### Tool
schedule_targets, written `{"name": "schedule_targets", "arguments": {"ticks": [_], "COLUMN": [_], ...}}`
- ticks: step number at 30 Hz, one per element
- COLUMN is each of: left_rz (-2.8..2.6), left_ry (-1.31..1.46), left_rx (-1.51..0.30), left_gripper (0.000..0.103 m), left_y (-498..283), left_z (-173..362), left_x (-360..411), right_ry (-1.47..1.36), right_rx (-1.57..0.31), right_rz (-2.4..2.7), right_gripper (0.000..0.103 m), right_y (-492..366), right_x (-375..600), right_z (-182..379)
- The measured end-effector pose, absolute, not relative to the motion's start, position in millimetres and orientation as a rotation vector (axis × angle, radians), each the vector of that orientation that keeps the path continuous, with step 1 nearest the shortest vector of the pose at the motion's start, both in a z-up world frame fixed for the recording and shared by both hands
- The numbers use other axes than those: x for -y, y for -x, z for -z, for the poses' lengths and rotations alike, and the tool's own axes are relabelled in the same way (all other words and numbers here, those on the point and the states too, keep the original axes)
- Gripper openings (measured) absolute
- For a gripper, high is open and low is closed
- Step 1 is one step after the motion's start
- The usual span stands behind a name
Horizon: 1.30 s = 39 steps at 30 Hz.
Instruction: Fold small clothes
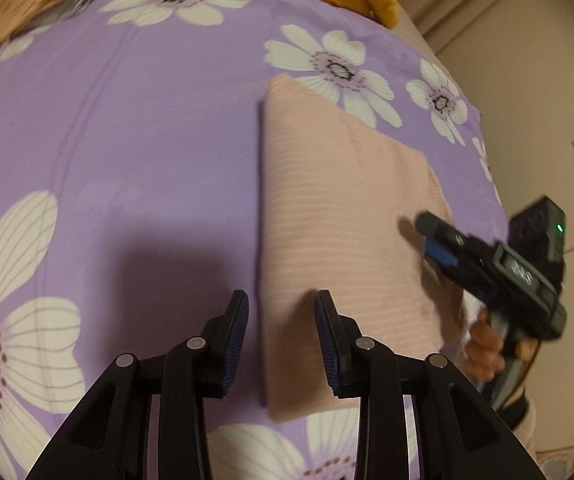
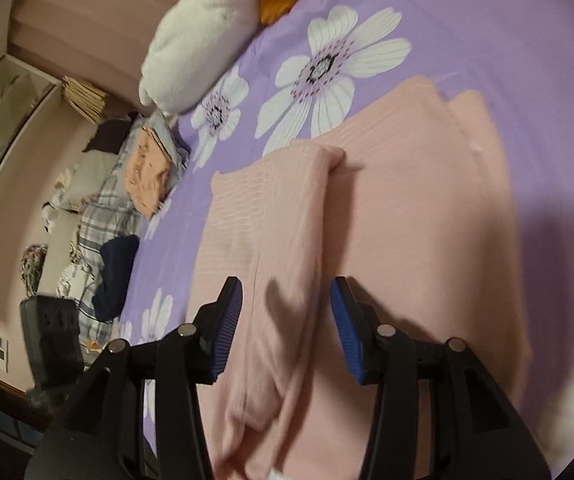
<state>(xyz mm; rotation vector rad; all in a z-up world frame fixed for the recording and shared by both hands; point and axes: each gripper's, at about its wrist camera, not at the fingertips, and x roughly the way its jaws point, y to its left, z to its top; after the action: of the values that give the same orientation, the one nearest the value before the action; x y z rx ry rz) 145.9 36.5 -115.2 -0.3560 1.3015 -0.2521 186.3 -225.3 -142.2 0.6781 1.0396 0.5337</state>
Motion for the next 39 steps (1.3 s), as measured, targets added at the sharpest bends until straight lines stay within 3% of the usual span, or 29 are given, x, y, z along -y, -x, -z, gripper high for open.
{"name": "schedule_targets", "arguments": {"ticks": [3, 4, 6, 11, 18, 27, 28, 32, 39], "left_rz": [0.252, 0.253, 0.253, 0.261, 0.315, 0.437, 0.454, 0.519, 0.507], "left_ry": [0.383, 0.39, 0.398, 0.415, 0.381, 0.284, 0.278, 0.239, 0.198], "left_rx": [-1.303, -1.303, -1.304, -1.303, -1.273, -1.248, -1.241, -1.24, -1.289], "left_gripper": [0.031, 0.031, 0.031, 0.031, 0.031, 0.031, 0.031, 0.031, 0.031], "left_y": [-143.9, -143.5, -144.0, -143.4, -141.7, -158.0, -157.3, -159.2, -158.1], "left_z": [118.8, 119.6, 121.0, 120.1, 106.7, 98.3, 97.0, 100.5, 116.6], "left_x": [-44.7, -47.1, -49.4, -53.0, -39.7, 22.4, 28.6, 53.0, 63.4], "right_ry": [-0.675, -0.667, -0.654, -0.558, -0.469, -0.601, -0.631, -0.757, -0.865], "right_rx": [-1.036, -1.034, -1.03, -0.963, -0.832, -0.965, -0.957, -0.941, -0.791], "right_rz": [-0.533, -0.531, -0.528, -0.473, -0.381, -0.34, -0.358, -0.466, -0.471], "right_gripper": [0.035, 0.023, 0.013, 0.01, 0.01, 0.014, 0.016, 0.042, 0.042], "right_y": [-198.4, -201.0, -203.9, -202.2, -191.3, -202.5, -203.6, -221.1, -243.3], "right_x": [217.8, 215.7, 213.2, 217.1, 264.8, 299.2, 302.6, 315.3, 334.0], "right_z": [145.7, 145.7, 145.5, 118.9, 72.2, 131.5, 131.9, 133.6, 101.8]}}
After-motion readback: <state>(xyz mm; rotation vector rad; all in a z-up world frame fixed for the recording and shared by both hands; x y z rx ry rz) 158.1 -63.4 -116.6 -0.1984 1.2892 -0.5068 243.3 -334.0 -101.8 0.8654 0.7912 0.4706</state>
